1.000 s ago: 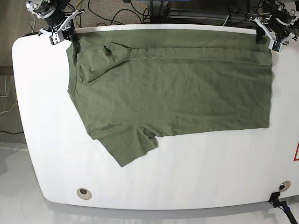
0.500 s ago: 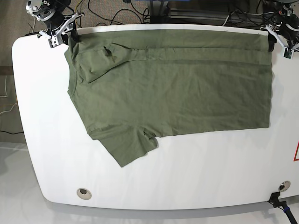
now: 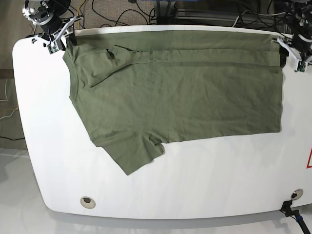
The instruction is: Fold the T-shirt properly
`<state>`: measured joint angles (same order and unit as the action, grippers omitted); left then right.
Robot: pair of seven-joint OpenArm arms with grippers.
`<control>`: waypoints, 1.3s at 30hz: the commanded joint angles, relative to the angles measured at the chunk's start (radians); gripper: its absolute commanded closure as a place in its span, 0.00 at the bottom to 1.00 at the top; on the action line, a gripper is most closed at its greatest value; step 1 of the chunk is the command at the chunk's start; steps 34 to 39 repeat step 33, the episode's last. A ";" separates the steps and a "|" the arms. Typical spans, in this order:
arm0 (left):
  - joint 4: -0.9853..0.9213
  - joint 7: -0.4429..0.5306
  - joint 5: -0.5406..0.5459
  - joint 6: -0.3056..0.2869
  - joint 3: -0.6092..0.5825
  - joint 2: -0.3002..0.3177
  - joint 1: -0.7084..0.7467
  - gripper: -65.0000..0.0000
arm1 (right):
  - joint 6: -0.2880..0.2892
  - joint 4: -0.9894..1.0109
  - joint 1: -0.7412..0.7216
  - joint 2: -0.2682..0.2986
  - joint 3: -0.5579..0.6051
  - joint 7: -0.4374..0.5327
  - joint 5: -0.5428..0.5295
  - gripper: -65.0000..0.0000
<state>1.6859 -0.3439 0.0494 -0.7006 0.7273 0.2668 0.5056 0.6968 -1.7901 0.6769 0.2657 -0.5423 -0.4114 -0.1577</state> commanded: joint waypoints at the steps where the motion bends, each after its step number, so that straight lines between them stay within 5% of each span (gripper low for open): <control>1: 0.015 0.021 0.011 0.002 0.007 0.012 -0.006 0.53 | 0.001 -0.081 0.000 0.014 -0.006 -0.013 -0.012 0.62; 18: 0.007 0.021 0.004 0.002 -0.163 -0.053 -0.167 0.53 | 0.001 -0.150 -0.236 0.004 0.173 -0.037 -0.003 0.62; 25: -0.111 0.024 -0.055 0.002 -0.214 -0.076 -0.301 0.53 | 0.001 -0.118 -0.372 -0.118 0.221 -0.037 0.174 0.62; 39: -0.261 0.027 -0.105 0.002 -0.211 -0.074 -0.447 0.54 | 0.001 0.065 -0.527 -0.121 0.235 -0.037 0.192 0.62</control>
